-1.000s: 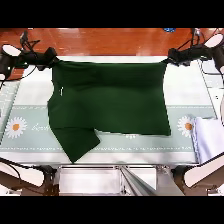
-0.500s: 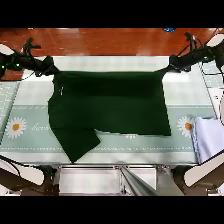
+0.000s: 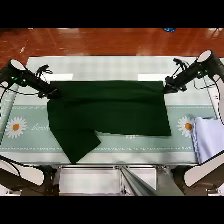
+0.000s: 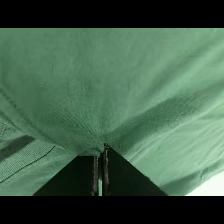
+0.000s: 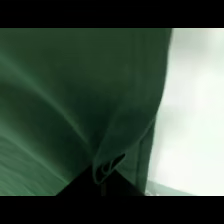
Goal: Fold the shirts.
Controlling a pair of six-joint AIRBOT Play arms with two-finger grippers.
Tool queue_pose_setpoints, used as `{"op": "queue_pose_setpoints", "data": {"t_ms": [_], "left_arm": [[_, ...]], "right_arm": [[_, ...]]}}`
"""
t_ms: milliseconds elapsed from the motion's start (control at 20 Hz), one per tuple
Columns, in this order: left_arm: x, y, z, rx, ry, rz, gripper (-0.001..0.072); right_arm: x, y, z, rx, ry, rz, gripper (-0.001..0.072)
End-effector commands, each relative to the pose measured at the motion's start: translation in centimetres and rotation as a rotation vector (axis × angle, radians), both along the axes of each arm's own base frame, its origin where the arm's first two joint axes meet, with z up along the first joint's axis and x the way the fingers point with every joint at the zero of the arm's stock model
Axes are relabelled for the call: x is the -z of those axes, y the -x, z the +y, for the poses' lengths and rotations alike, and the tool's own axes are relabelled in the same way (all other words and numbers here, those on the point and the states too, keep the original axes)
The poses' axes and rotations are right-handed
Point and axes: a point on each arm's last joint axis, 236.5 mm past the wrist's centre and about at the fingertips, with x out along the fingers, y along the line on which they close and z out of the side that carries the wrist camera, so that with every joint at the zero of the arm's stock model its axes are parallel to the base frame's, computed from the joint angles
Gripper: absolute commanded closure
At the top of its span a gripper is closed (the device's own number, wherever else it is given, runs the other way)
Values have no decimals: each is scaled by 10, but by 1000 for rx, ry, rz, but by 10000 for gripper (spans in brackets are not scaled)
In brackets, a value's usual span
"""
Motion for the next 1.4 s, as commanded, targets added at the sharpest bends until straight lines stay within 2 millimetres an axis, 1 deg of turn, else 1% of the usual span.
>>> {"op": "queue_pose_setpoints", "data": {"t_ms": [0,50,100,150,200,300,400,500,550,600,650,700,750,800,850,950,1050,1100,1150,1250,1350], "left_arm": [[4,9,5,9,-6,28,691],[4,10,4,10,-5,29,691],[4,10,4,11,-4,32,668],[4,11,3,7,-4,38,506],[2,13,4,15,0,45,210],[-8,12,13,-5,0,48,200],[-27,10,29,-50,-10,12,200],[-51,12,49,-111,-26,-41,200],[-61,17,58,-141,-34,-64,200],[-68,24,68,-179,-44,-85,200],[-73,34,77,-229,-58,-109,200],[-73,47,86,-280,-71,-130,200],[-71,61,93,-334,-85,-143,200],[-66,78,97,-392,-92,-151,200],[-60,95,97,-461,-77,-154,200],[-53,122,77,-594,38,-146,200],[-38,152,57,-630,99,-105,200],[-27,171,48,-612,105,-61,200],[-16,188,42,-590,94,-9,200],[0,206,33,-586,86,62,200],[14,228,34,-565,43,139,200]], "right_arm": [[14,12,1,0,0,40,686],[14,10,0,6,4,31,685],[15,7,-1,22,13,24,592],[15,5,-2,36,18,25,337],[14,7,-3,34,22,27,298],[5,9,-18,61,60,29,298],[-18,9,-44,113,125,-12,298],[-45,13,-71,183,184,-66,299],[-56,18,-84,223,213,-99,299],[-62,25,-94,264,231,-130,299],[-66,35,-99,302,235,-157,301],[-65,48,-99,333,236,-180,301],[-62,63,-95,344,229,-206,301],[-58,77,-85,347,213,-233,301],[-54,91,-72,355,187,-259,301],[-49,111,-41,377,92,-311,301],[-47,128,-15,382,4,-328,301],[-46,134,-5,378,-30,-329,301],[-46,140,2,378,-54,-327,301],[-45,147,7,361,-69,-312,301],[-46,147,8,360,-72,-312,301]]}}
